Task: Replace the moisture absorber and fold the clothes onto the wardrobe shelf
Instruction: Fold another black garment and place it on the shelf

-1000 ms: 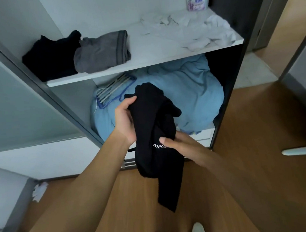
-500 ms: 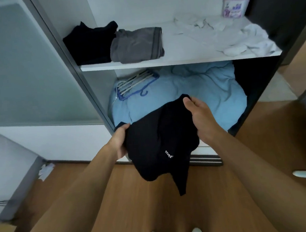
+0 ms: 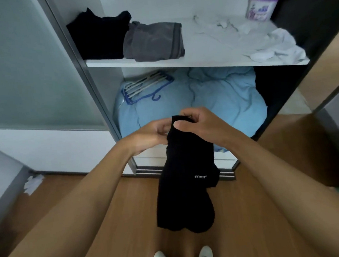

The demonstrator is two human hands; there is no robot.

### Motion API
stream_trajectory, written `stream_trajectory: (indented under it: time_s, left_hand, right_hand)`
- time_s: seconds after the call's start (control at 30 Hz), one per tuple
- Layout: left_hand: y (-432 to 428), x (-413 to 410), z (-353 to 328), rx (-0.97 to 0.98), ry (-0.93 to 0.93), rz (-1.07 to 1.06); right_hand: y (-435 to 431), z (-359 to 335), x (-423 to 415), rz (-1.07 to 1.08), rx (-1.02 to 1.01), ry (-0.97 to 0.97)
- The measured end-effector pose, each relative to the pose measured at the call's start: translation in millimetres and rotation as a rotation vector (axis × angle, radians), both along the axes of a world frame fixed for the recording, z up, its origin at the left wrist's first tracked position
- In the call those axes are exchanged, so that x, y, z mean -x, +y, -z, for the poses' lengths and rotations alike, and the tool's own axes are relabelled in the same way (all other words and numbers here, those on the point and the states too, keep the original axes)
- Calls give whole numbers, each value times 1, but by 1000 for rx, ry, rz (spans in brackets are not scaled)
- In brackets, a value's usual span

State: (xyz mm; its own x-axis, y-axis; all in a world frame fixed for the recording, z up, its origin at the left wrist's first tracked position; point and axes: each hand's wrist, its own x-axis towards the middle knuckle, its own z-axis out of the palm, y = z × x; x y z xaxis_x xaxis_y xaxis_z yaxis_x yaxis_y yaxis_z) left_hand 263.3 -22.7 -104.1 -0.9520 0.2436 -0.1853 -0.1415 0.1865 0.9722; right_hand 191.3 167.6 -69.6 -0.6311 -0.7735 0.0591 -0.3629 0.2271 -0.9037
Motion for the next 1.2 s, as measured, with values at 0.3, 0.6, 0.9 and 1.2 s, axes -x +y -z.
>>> stream_trajectory:
  time_s: [0.3,0.6,0.9,1.2]
  left_hand:
    - [17,-8,22,-17,-85,86]
    - [5,-4,63,324,-68,-8]
    - [-27,-9,87,656,100,-78]
    - [-34,-9,79,707,-171,-169]
  right_hand:
    - [17,8,-7,-8,-55,71]
    - [31,23,-7,200,-101,197]
    - [45,40,6,350,-255,265]
    - [39,55,6,696,-227,308]
